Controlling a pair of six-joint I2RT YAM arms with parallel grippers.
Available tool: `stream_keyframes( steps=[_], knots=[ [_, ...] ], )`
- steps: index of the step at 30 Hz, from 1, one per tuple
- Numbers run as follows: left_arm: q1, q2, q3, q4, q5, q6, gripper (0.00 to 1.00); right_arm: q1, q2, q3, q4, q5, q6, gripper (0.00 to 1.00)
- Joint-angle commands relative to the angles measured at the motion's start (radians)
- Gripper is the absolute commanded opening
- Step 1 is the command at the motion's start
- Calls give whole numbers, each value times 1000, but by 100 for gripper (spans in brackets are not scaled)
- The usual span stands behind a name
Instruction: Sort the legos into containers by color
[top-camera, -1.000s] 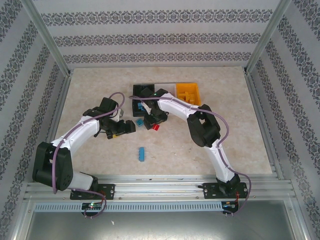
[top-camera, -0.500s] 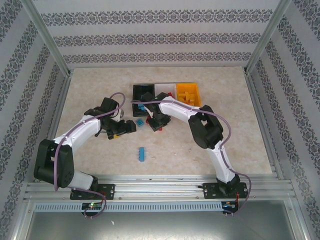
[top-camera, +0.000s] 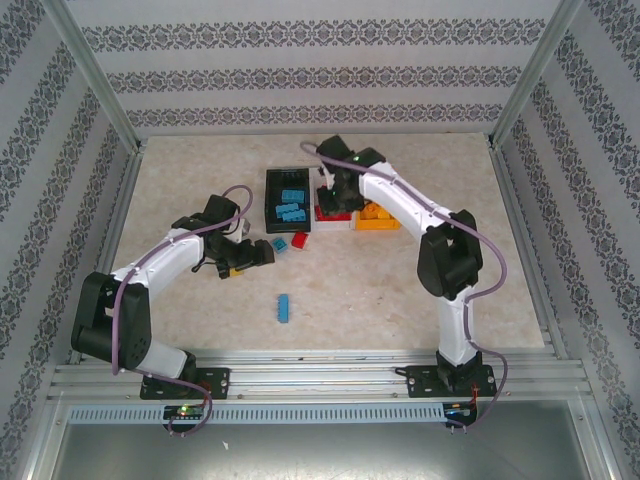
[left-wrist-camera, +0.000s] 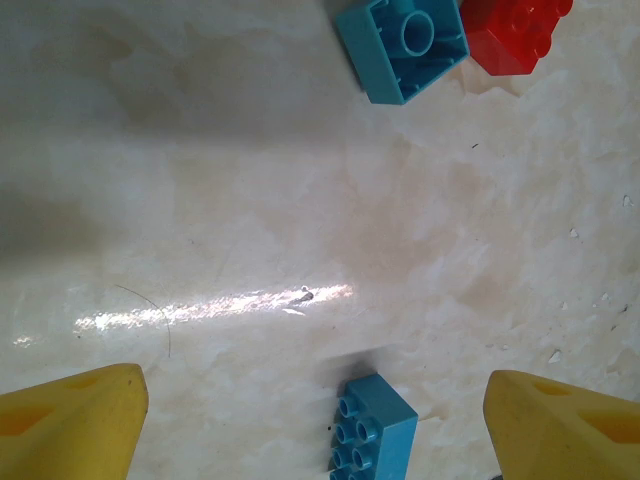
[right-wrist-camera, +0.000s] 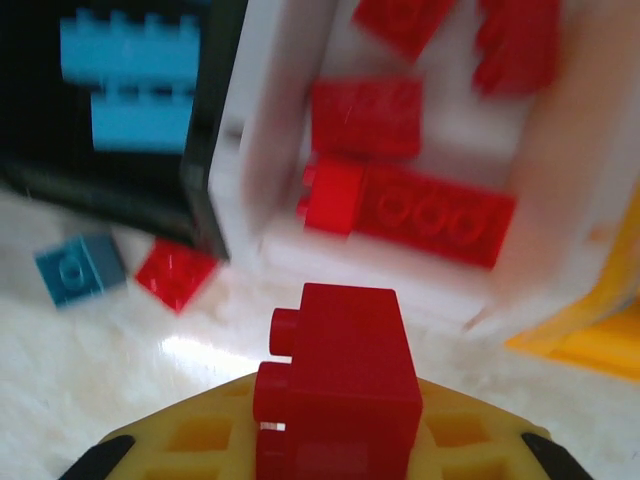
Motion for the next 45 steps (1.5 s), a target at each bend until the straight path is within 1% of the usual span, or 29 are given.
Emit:
stream_keyframes(
  steps=[1, 5, 7, 8, 9, 11, 12, 13, 16, 18, 20, 23, 25, 27, 30, 33, 37, 40, 45],
  knots=[
    [10, -6, 40, 8, -2, -9, 88, -51, 117, 169, -46, -29, 29, 20],
    [11, -4, 53, -2, -11, -13, 88, -84, 290, 452, -144, -40, 24, 21],
    [11, 2, 59, -3, -11, -14, 88, -93, 372, 588, -201, -52, 24, 23],
    [12, 7, 65, -6, -12, -12, 88, -96, 407, 648, -225, -56, 24, 28],
    [13, 13, 71, -9, -13, -11, 88, -98, 436, 700, -246, -61, 23, 34],
    [13, 29, 84, -11, -10, -8, 88, -101, 465, 758, -270, -76, 24, 46],
    [13, 39, 93, -12, -9, -5, 88, -102, 463, 762, -273, -76, 26, 50],
    [13, 49, 102, -10, -7, -5, 88, -102, 455, 756, -273, -74, 26, 51],
    [13, 78, 130, -4, -2, -3, 88, -101, 402, 697, -269, -50, 28, 53],
    [13, 96, 148, 1, -2, -2, 88, -97, 342, 615, -259, -29, 43, 53],
    [13, 109, 162, 7, -4, -2, 88, -78, 268, 500, -225, -26, 50, 53],
    [16, 119, 171, 24, -10, -6, 88, -24, 146, 299, -152, -18, 63, 53],
    [19, 120, 169, 38, -10, -15, 88, 19, 81, 173, -111, -22, 93, 57],
    [24, 117, 163, 50, -18, -25, 88, 63, 28, 59, -62, -36, 148, 64],
    [37, 96, 143, 71, -33, -44, 88, 103, -15, -56, 11, -63, 257, 71],
    [53, 70, 123, 85, -38, -55, 88, 132, -27, -119, 79, -58, 380, 75],
    [62, 40, 100, 83, -36, -55, 88, 158, -23, -182, 182, -43, 486, 75],
    [63, 11, 83, 68, -33, -50, 88, 171, -1, -200, 215, -28, 539, 75],
    [70, -56, 35, 40, -44, -36, 89, 196, 52, -168, 190, 19, 567, 75]
  ],
)
